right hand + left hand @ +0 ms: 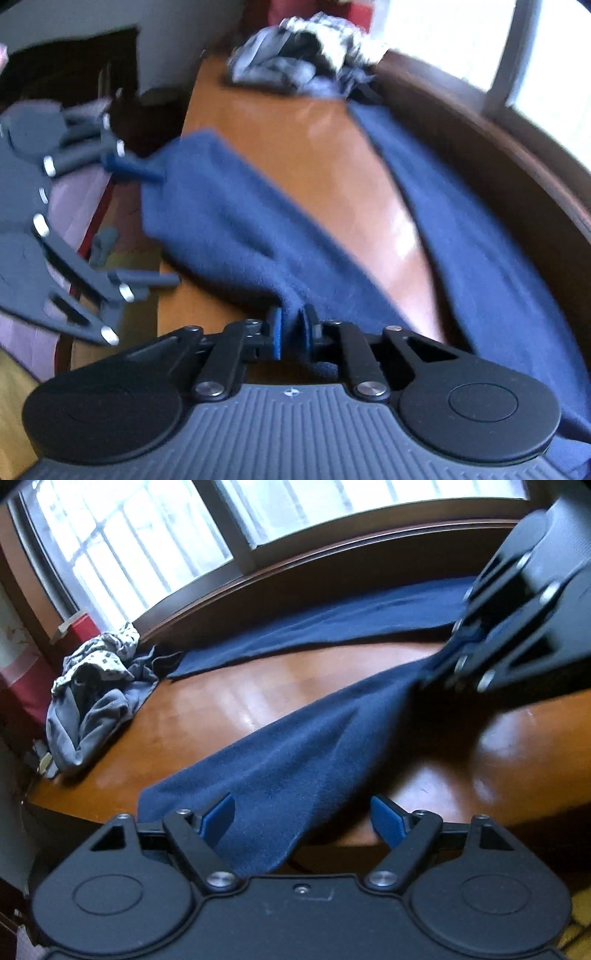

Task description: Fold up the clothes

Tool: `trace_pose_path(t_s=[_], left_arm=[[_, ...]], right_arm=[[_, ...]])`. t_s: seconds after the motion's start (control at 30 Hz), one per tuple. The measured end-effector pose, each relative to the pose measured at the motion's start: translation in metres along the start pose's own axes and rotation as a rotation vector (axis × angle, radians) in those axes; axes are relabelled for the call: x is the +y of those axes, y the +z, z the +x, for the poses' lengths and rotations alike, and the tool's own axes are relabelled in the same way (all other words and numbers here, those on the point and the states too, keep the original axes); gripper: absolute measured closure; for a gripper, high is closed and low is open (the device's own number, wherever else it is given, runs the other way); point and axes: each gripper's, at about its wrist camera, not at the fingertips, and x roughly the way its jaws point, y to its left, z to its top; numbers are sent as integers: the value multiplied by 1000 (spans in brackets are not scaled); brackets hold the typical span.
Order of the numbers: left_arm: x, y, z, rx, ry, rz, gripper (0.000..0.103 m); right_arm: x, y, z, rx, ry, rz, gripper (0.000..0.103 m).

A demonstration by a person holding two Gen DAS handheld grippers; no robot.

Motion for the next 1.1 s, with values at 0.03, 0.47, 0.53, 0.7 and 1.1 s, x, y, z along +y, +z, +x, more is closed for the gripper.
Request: trace_pose_path(t_s=[0.03, 0.47, 0.53, 0.7, 1.1], left_arm=[[0, 3, 2, 4, 3, -8, 27], [11, 44, -8, -42, 134, -136, 98], [8, 54, -19, -77, 169, -121, 98], [1, 78, -42, -141, 227, -103, 98], [11, 123, -74, -252, 342, -120, 96]], right_arm=[[-2, 2, -6, -20, 2, 19, 92], [-84, -30, -76, -113, -119, -16, 35], [-122, -39, -75, -56, -111, -19, 35], [-182, -53, -52, 70, -10, -69, 35], [-206, -54, -54, 12, 141, -27, 99]])
